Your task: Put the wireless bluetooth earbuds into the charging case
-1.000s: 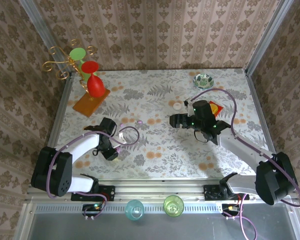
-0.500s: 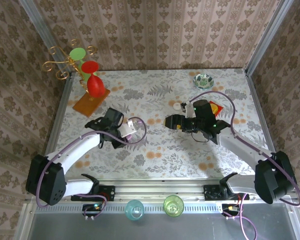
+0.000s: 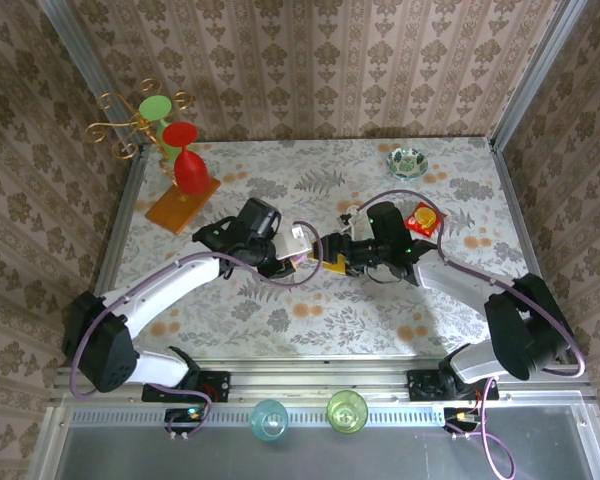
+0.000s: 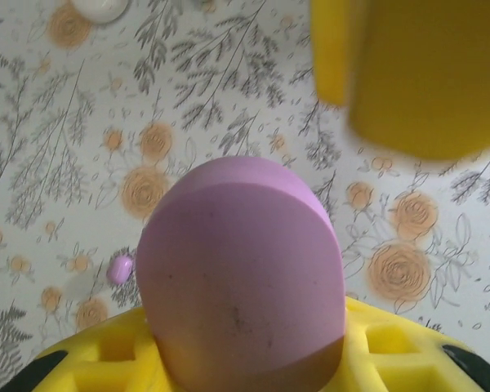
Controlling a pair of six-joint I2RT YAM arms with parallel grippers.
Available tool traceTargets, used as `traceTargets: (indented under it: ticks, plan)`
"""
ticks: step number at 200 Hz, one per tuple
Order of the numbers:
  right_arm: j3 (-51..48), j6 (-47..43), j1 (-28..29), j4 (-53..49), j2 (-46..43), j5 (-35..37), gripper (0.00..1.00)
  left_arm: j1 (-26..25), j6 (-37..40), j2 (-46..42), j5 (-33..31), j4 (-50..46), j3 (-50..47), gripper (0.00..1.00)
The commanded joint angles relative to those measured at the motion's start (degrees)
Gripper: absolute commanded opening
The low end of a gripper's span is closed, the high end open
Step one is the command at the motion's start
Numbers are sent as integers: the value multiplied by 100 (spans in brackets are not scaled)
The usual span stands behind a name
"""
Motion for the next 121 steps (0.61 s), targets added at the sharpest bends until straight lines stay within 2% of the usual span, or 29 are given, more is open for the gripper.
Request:
traceTargets:
  ticks: [1,33,50,77,99,121]
  plan:
    - [113,356,32,626,113,-444,83,-145,-79,134,194,-63,297,30]
    - [174,318,33,591,206,-448,73,-301,-23,170,295,-140,440,30]
    - [184,356,36,608,251,-462,62,-341,0,135,339,-195,456,30]
    - [156,504,35,744,306,-532,38,-366,-6,73,334,-186,442,30]
    - [157,534,8,774,300,-628,28,-375,-11,9,384,-152,405,31]
    - [72,685,-72,980,182,-762,15,-357,-214,-206,511,137,248,39]
